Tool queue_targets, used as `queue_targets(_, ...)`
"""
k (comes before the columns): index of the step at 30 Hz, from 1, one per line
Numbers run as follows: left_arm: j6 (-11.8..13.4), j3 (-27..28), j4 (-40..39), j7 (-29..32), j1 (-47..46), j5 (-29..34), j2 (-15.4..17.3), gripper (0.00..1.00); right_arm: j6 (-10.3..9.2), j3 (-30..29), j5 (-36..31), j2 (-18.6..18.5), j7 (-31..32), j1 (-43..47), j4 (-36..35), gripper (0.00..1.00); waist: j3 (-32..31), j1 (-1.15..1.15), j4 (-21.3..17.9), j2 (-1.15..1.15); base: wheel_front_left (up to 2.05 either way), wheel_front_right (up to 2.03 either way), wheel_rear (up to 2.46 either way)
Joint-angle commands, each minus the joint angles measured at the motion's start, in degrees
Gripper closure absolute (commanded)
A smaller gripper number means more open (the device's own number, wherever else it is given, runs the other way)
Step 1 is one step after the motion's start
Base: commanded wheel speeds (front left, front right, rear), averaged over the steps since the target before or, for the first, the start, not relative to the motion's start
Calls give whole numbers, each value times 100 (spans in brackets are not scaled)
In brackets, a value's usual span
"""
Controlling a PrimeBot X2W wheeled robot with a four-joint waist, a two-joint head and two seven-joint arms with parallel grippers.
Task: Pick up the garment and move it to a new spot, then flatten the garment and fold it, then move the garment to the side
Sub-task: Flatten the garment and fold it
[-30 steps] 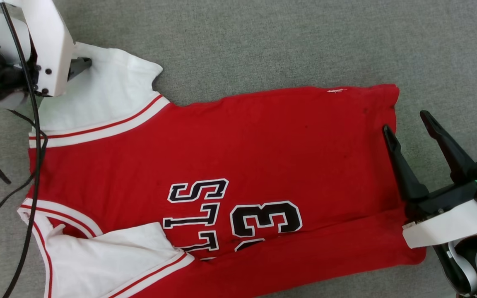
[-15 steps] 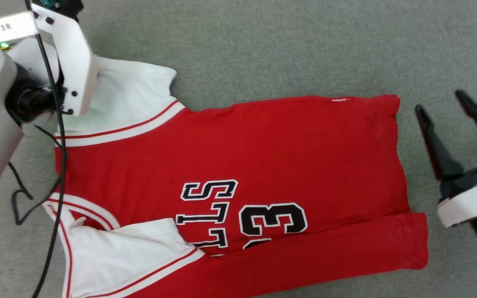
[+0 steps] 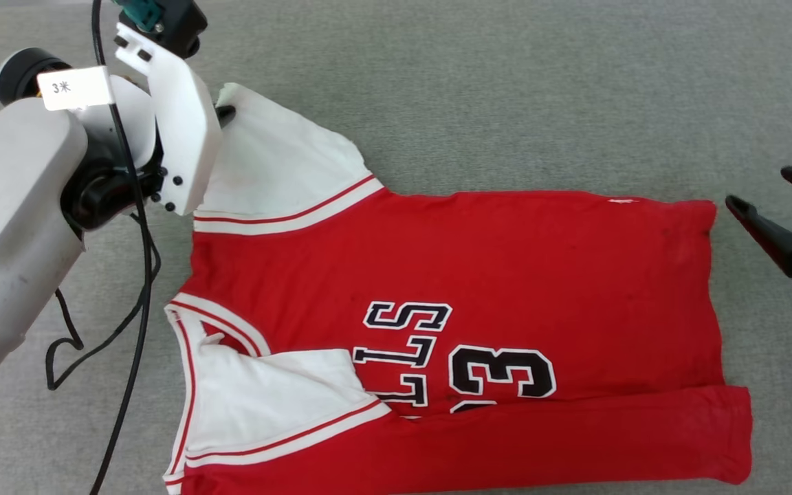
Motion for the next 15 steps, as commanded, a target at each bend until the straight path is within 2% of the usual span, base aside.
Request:
queue_targets(1, -1, -30, -69, -56, 84, 29, -18, 100, -7, 107, 150, -71, 310, -228, 118, 0, 6, 0, 85, 0, 0, 0, 0)
queue_targets(4, -2, -52, -191, -110, 54, 60, -48, 100, -7, 374, 360, -157, 916, -546, 389, 0, 71, 0, 183, 0, 0, 0, 0)
queue_targets(8, -4, -56, -267, -165, -23, 73, -62, 100, -7, 603, 426, -99, 1220, -828, 660, 0, 164, 0, 261, 0, 0, 0, 0)
queue_targets(15, -6, -69, -372, -287, -183, 176, -136, 100, -6, 1145, 369, 104, 1262, -1126, 1412, 0, 438, 0, 415, 0, 0, 0, 0)
